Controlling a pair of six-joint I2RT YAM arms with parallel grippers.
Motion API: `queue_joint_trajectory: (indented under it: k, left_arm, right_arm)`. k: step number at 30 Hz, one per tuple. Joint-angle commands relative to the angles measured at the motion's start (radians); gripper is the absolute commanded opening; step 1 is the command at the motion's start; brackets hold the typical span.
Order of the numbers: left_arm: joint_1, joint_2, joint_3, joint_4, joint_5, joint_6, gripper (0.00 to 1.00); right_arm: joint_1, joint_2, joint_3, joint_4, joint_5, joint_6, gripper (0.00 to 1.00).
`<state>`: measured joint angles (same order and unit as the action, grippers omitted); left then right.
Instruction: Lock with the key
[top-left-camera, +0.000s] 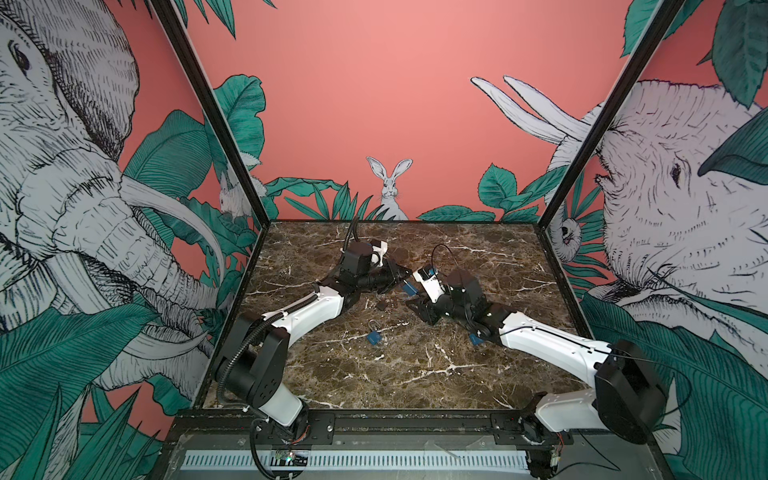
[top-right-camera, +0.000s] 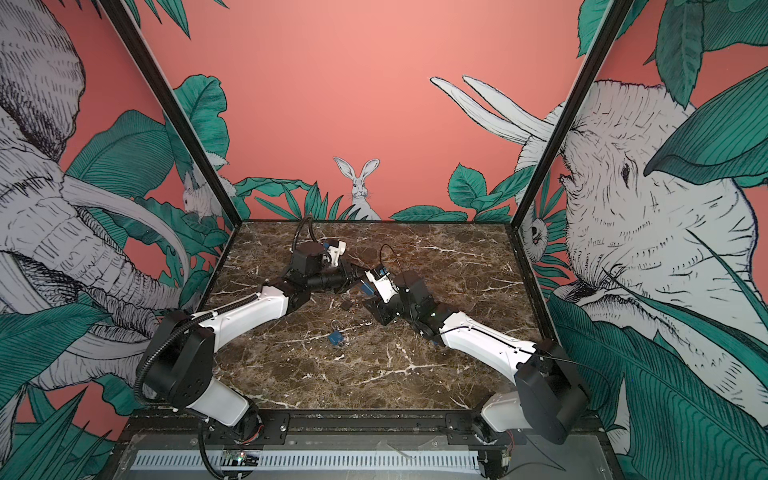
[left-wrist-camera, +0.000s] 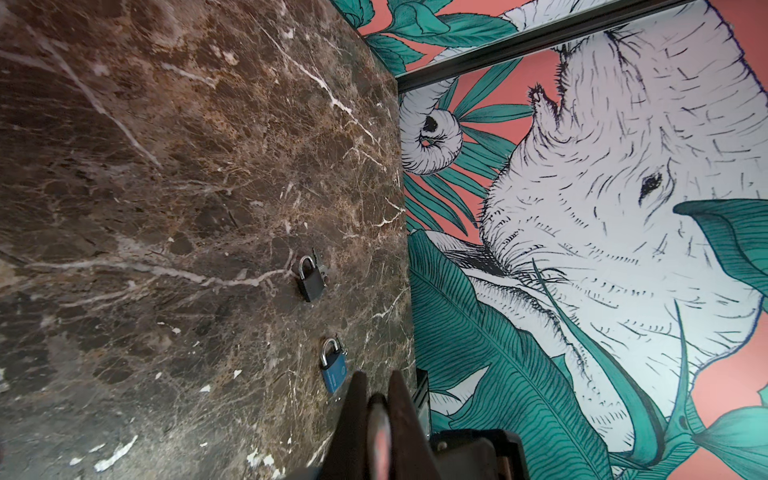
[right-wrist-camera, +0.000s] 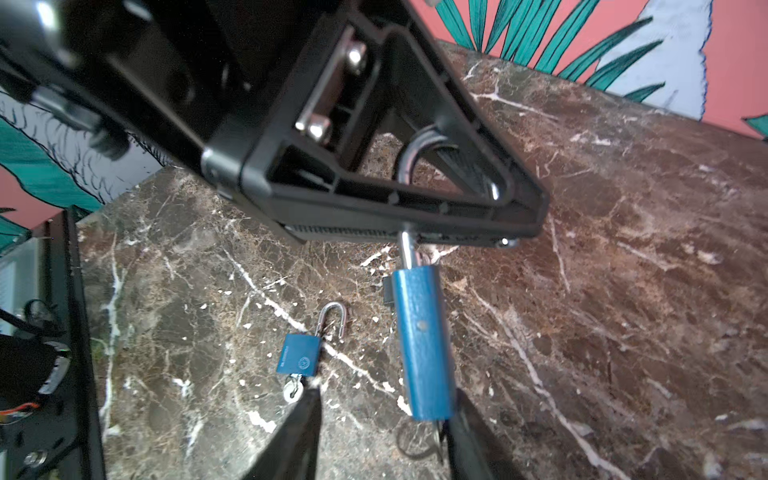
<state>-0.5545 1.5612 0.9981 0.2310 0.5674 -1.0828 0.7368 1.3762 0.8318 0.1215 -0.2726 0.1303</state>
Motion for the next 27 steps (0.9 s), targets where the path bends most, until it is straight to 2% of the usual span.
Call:
queue_joint_trajectory:
  k: [1,5,17,27]
  left_arm:
    - [-0.008,-0.050,0.038,0.035,0.014,-0.033,0.00]
    - [-0.009,-0.046,0.046,0.036,0.021,-0.039,0.00]
    - [-0.010,-0.026,0.010,0.134,0.020,-0.125,0.00]
    - [-0.010,-0.012,-0.012,0.204,0.025,-0.193,0.00]
  right_arm:
    - [-0.005,0.012,0.023,0.072,0.008,-0.025,0.41]
    - [-0.024,0.024,0.027,0.099,-0.010,-0.015,0.33]
    - [-0.057,-0.003,0.025,0.145,-0.063,0.018,0.45]
    - [-0.068,-0.025,0.021,0.153,-0.071,0.015,0.40]
